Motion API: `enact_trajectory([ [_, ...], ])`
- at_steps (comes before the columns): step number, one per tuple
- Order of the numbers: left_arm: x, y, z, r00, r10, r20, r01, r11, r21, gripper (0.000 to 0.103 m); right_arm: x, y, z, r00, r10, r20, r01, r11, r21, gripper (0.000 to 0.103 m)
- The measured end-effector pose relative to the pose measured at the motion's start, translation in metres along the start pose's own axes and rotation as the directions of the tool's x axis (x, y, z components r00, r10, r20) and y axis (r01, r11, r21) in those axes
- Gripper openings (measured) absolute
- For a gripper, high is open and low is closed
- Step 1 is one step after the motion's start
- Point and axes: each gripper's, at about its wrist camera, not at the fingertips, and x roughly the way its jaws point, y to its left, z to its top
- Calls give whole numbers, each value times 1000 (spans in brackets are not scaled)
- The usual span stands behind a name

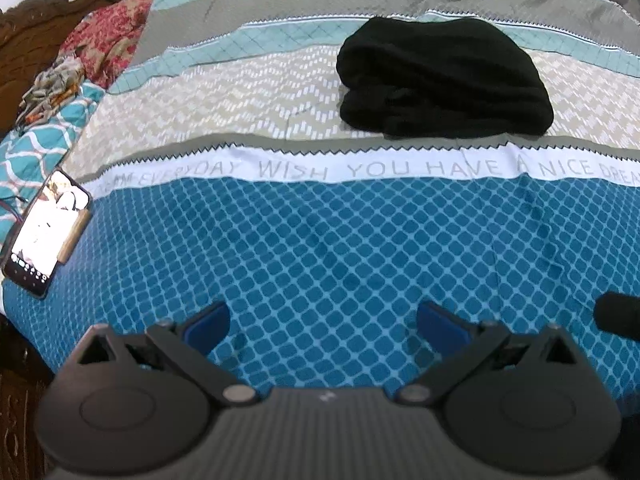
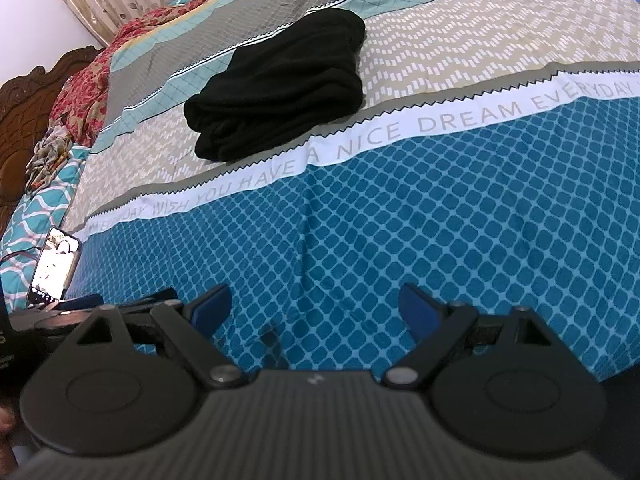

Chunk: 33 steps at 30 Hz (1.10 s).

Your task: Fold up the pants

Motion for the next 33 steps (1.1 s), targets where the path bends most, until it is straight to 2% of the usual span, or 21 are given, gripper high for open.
enact_trajectory([
  [22, 4, 0, -4, 998, -31, -56, 32, 999, 5, 103, -3, 4, -2, 1000, 7, 8, -7, 1000, -1, 92],
  [33, 0, -1, -4, 997, -48, -57, 49, 999, 4, 103, -5, 4, 0, 1000, 6, 20, -5, 1000, -9, 92],
])
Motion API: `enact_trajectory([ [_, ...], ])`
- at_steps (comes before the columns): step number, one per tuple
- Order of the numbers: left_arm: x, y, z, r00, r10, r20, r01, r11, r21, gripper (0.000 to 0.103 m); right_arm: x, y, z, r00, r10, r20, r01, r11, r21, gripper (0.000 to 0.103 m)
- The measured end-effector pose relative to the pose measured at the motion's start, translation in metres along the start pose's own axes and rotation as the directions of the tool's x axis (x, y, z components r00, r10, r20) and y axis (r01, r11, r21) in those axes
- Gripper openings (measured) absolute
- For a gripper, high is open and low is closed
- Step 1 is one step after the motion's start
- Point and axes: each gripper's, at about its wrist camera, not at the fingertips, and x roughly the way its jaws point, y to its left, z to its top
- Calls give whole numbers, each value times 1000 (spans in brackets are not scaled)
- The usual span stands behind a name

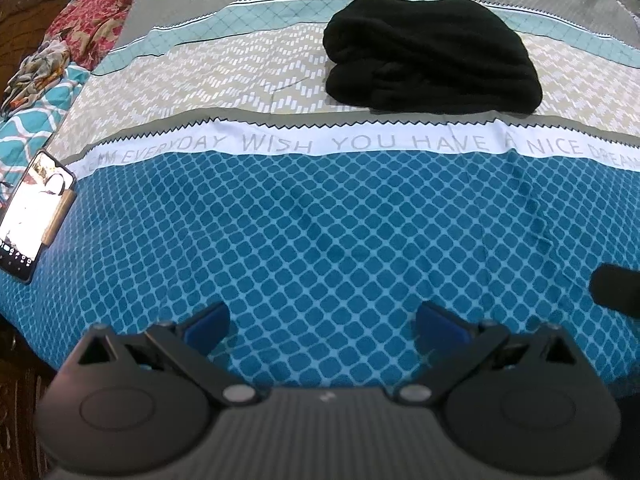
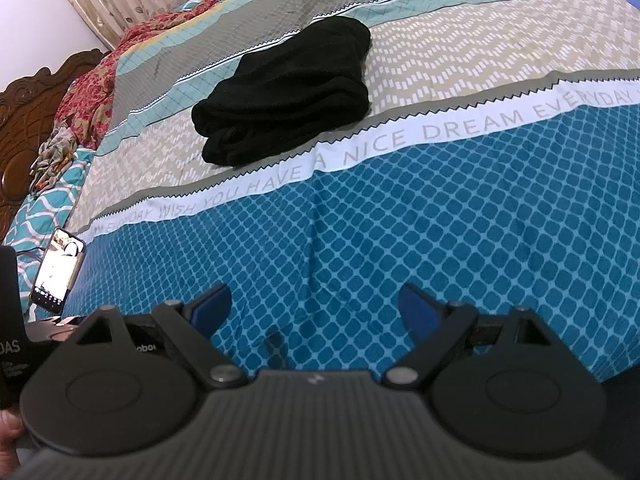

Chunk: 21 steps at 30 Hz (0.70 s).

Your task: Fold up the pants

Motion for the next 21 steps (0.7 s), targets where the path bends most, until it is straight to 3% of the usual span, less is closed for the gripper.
enact_trajectory([
  [21, 5, 0, 0, 1000, 8, -19, -7, 1000, 10, 103, 0, -1, 2, 1000, -4, 6, 4, 1000, 4, 92],
])
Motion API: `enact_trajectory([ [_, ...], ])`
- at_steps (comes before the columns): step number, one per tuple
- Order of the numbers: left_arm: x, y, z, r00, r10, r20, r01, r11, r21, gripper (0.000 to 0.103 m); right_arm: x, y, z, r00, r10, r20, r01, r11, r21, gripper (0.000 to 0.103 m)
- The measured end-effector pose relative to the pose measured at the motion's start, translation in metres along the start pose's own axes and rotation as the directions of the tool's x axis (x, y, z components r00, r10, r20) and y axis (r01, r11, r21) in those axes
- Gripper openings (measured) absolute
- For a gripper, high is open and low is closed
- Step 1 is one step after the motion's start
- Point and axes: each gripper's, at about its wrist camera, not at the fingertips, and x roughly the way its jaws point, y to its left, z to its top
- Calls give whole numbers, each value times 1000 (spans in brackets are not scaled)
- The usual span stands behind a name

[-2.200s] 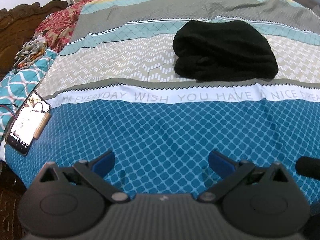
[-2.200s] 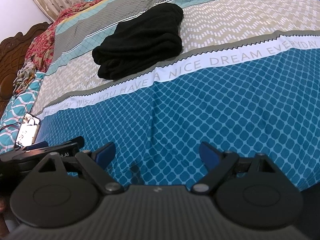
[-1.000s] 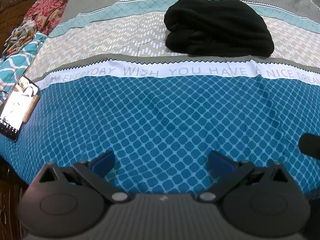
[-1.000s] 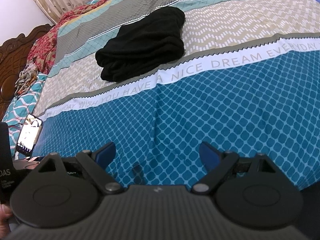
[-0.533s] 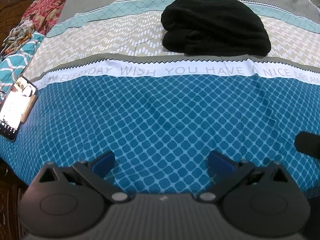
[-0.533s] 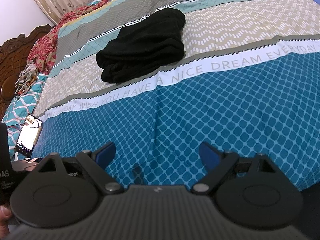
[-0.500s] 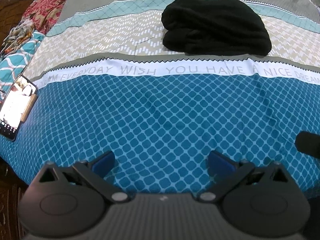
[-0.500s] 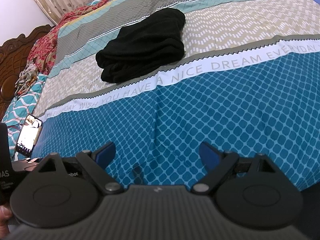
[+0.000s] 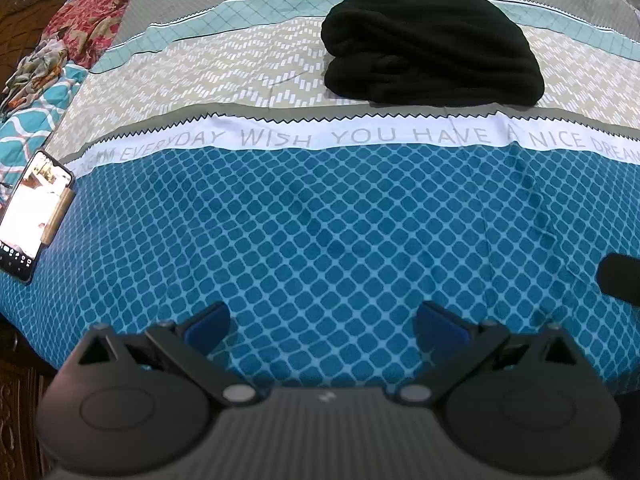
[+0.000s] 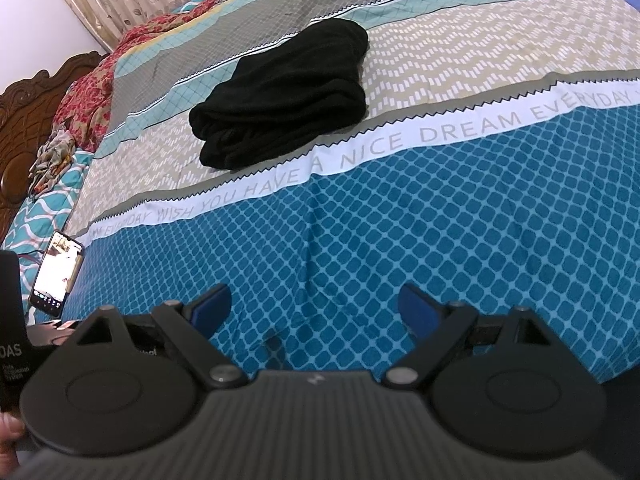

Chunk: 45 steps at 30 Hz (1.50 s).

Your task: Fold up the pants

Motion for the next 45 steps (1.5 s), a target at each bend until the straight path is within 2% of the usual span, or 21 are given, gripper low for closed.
enact_trajectory([
  [11, 2, 0, 0, 1000, 8, 3, -8, 1000, 3, 103, -1, 1, -2, 1000, -8, 18, 8, 1000, 3, 92],
  [21, 1, 1, 0, 998, 59, 27, -59, 998, -2, 103, -2, 2, -2, 999, -11, 31, 11, 1000, 6, 92],
  [45, -5, -1, -2, 995, 78, 57, -80, 997, 24, 103, -6, 3, -3, 999, -13, 43, 12, 1000, 8, 92],
])
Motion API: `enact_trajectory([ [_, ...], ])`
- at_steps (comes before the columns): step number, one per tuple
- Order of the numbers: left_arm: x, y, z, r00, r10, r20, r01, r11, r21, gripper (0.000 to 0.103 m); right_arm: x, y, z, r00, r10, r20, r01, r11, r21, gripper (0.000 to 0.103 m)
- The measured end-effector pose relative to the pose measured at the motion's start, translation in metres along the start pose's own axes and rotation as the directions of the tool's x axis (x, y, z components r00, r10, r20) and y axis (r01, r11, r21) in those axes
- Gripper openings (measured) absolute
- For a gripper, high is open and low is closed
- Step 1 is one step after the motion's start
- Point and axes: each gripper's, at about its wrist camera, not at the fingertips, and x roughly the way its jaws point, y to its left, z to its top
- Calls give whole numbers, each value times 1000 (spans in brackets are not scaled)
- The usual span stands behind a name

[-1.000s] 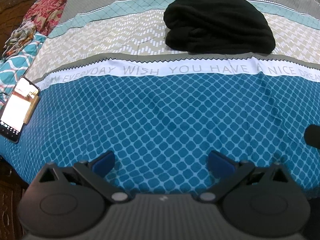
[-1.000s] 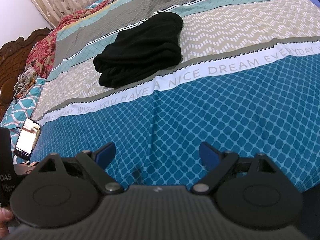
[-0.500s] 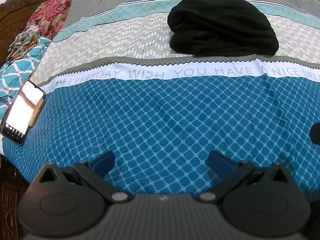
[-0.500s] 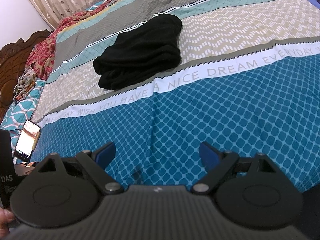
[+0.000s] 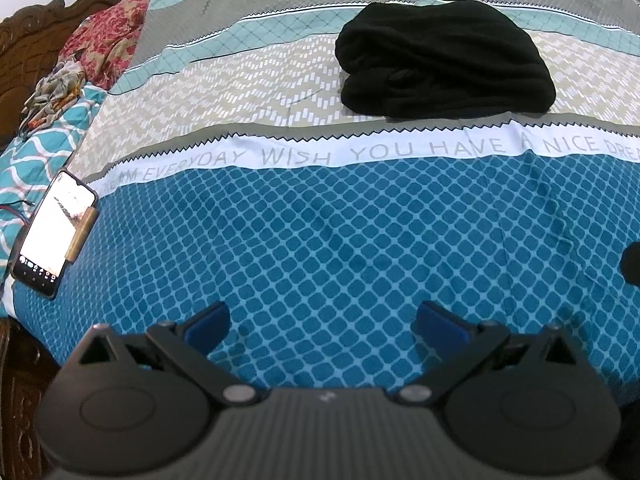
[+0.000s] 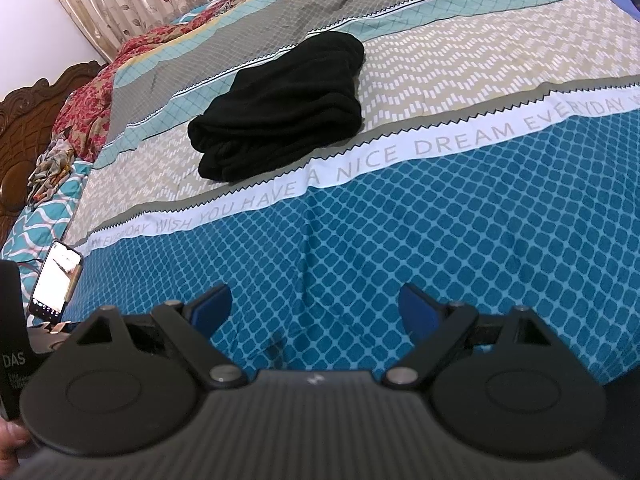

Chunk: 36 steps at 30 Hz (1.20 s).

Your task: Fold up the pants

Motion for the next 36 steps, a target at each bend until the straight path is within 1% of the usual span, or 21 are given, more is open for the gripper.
enact_trajectory([
  [8, 0, 2, 0, 1000, 10, -2, -10, 1000, 8, 103, 0, -1, 0, 1000, 2, 0, -2, 1000, 4, 92],
  [17, -1, 5, 1, 999, 45, 14, -45, 999, 20, 103, -1, -1, 0, 1000, 2, 1, -2, 1000, 4, 92],
  [36, 1, 1, 1, 998, 62, 14, -62, 997, 42, 103, 0, -1, 0, 1000, 2, 2, -2, 1000, 5, 92],
])
